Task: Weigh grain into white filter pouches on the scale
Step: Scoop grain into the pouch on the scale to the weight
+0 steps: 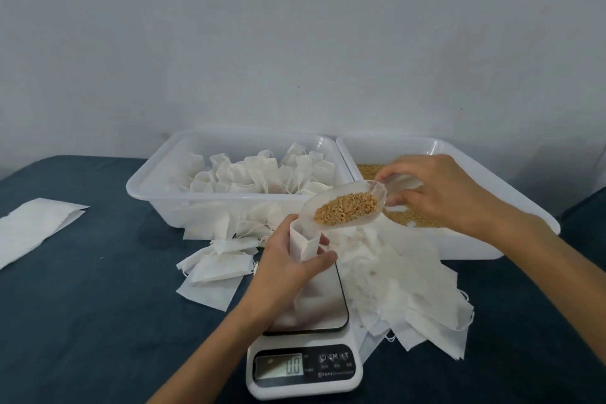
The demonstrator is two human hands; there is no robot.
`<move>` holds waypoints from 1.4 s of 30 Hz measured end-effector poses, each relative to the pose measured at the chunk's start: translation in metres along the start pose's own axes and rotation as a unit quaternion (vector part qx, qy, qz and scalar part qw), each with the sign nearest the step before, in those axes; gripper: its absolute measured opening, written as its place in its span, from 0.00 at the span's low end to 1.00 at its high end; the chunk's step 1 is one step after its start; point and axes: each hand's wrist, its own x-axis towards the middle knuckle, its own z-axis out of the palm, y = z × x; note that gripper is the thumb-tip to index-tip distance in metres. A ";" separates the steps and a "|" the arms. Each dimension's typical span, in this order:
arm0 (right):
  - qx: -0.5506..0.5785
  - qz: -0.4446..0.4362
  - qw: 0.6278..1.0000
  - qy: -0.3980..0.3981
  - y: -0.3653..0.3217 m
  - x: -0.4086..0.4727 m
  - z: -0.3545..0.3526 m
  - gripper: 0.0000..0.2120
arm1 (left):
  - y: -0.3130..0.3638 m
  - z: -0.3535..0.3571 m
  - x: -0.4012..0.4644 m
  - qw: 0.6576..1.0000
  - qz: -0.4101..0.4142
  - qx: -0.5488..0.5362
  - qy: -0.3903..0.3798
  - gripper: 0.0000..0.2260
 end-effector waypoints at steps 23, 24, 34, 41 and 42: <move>-0.208 -0.126 0.969 0.048 -0.011 0.010 -0.005 0.19 | 0.001 0.001 -0.001 1.000 -0.008 -0.019 -0.017 0.22; -0.211 -0.130 0.967 0.049 -0.011 0.010 -0.005 0.19 | 0.000 0.001 -0.001 1.000 -0.007 -0.022 -0.017 0.22; -0.230 -0.151 0.959 0.064 -0.015 0.009 -0.005 0.20 | -0.001 -0.001 0.001 0.999 -0.012 -0.032 -0.018 0.21; -0.237 -0.160 0.955 0.072 -0.014 0.009 -0.004 0.21 | -0.002 0.000 0.001 0.999 -0.010 -0.036 -0.018 0.21; -0.236 -0.159 0.956 0.072 -0.014 0.009 -0.004 0.21 | -0.003 0.000 0.002 0.999 -0.010 -0.036 -0.018 0.21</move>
